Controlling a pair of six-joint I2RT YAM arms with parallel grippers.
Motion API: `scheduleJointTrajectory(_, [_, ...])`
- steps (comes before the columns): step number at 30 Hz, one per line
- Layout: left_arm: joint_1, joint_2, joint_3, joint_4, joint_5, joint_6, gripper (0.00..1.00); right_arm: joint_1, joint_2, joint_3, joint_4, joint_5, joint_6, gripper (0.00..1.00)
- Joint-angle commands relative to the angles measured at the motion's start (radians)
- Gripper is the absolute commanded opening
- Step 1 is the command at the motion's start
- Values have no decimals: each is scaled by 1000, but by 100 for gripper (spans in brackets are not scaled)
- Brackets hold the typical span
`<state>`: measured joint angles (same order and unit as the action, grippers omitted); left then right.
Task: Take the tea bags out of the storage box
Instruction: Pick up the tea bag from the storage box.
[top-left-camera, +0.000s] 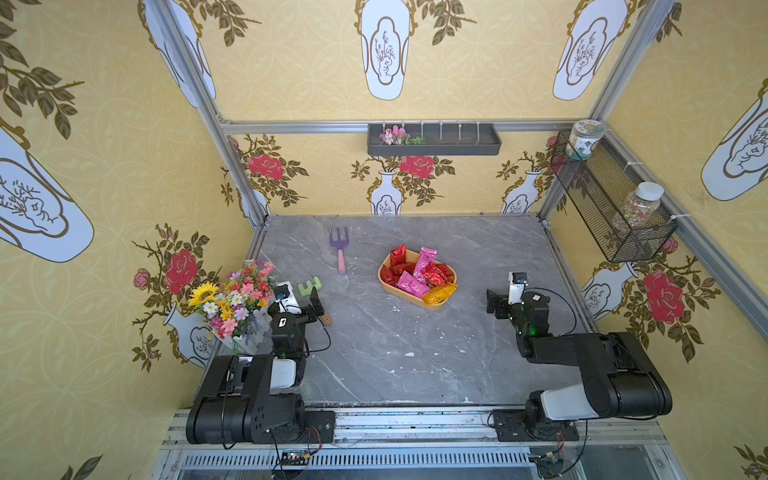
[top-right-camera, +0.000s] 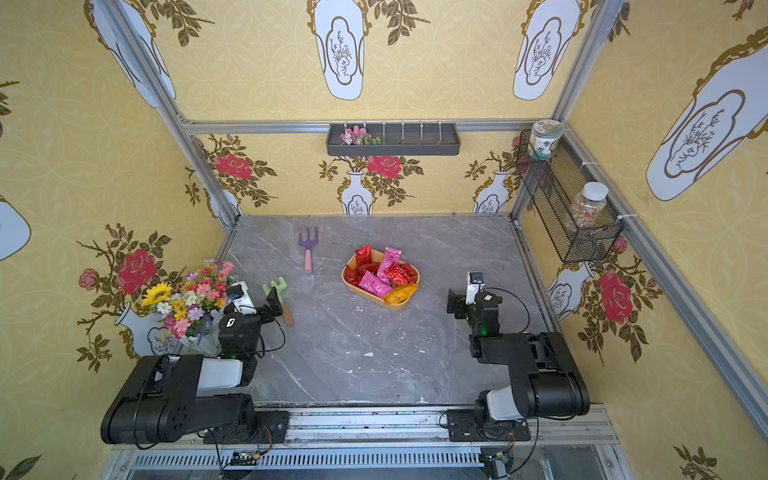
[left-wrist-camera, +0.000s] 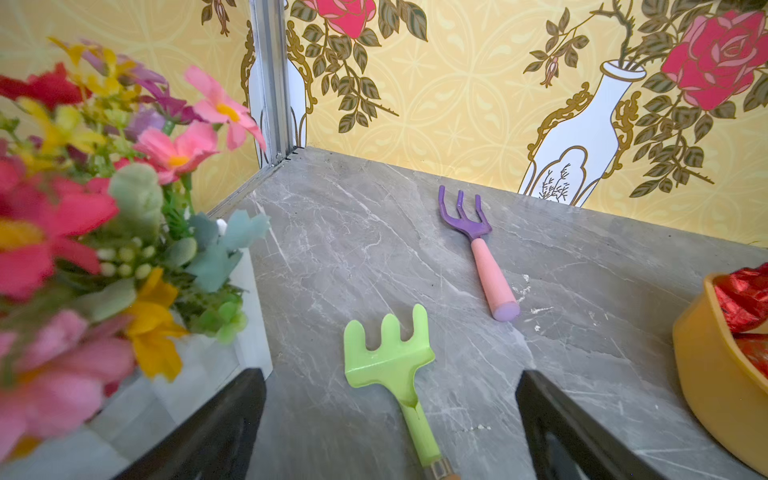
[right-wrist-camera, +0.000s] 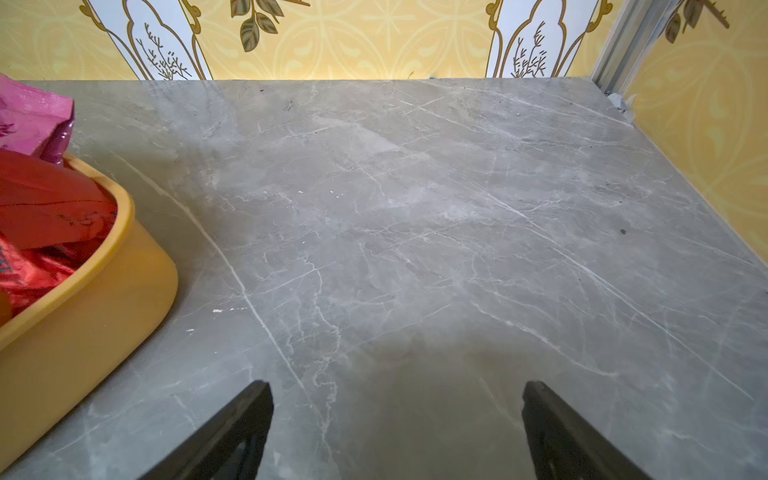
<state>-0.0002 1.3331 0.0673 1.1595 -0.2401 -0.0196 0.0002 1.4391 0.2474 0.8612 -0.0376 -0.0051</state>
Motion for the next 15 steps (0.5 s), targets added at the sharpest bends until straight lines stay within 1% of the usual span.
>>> scheduleJointTrajectory(1, [-1,3,5,45,6,3,100,2,-5,-2,22,8,-8,97])
scheduleJointTrajectory(15, [0,2,5,42,3,2,100,0,-3,0,21,0,-2,97])
